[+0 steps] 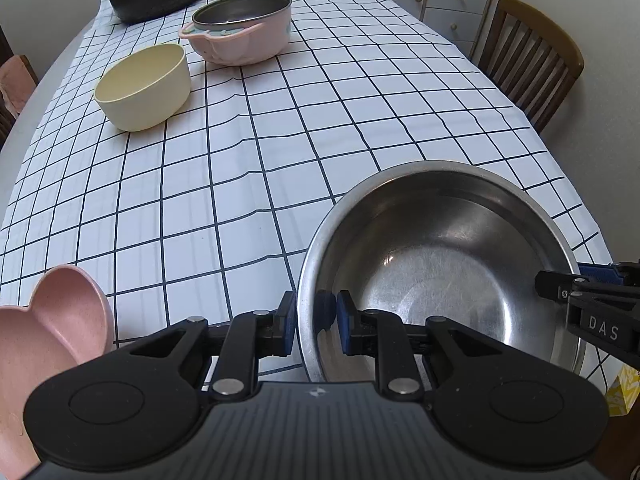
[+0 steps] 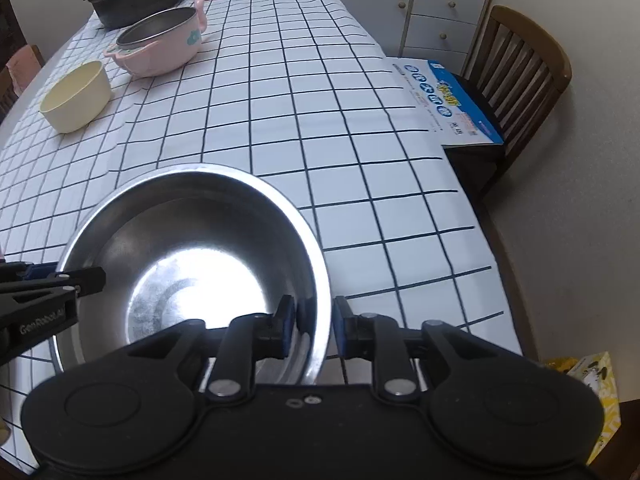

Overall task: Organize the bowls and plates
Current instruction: 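Lift the steel bowl with both grippers and carry it toward the plate stack, then lower the steel bowl onto the pink plate and open both grippers, then withdraw both grippers and move to the pink steel-lined bowl, then close both grippers on the rim of the pink steel-lined bowl, then lift the pink bowl with both grippers and carry it toward the steel bowl, then lower the pink bowl into the steel bowl and open both grippers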

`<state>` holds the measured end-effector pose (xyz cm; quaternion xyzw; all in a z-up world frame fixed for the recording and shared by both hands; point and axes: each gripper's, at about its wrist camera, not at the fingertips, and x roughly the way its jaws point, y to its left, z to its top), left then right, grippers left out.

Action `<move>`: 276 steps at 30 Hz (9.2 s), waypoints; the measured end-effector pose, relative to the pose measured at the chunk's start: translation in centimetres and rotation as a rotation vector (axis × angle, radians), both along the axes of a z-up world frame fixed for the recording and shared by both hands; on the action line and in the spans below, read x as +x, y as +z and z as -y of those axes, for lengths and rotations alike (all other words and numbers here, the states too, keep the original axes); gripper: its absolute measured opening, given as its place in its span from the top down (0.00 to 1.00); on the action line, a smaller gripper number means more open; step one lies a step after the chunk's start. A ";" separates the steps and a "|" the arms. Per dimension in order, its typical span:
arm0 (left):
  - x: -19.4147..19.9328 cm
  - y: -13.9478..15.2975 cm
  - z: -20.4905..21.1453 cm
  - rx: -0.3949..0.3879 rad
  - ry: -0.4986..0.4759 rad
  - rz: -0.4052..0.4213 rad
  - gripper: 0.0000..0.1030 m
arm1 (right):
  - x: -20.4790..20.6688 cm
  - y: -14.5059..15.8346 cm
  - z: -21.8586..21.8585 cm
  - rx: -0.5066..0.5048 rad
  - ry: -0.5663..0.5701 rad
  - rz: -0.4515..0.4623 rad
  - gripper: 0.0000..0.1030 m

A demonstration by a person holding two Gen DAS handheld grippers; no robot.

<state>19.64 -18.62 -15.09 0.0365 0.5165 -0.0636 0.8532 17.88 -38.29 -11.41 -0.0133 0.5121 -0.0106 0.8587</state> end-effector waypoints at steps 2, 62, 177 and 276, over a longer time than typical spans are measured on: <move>0.0 0.1 -0.1 -0.001 -0.003 0.000 0.80 | -0.2 0.1 0.1 0.002 -0.005 0.002 0.75; -0.9 12.3 -4.9 -0.131 -0.057 0.372 0.29 | -1.1 10.2 -5.8 -0.048 -0.054 0.313 0.16; 33.6 1.3 -9.0 -0.008 0.156 0.050 0.90 | 31.3 0.7 -13.6 0.065 0.093 0.077 0.90; 2.3 2.7 2.0 -0.033 -0.140 -0.041 0.93 | 0.7 2.4 -1.6 0.082 -0.028 0.030 0.83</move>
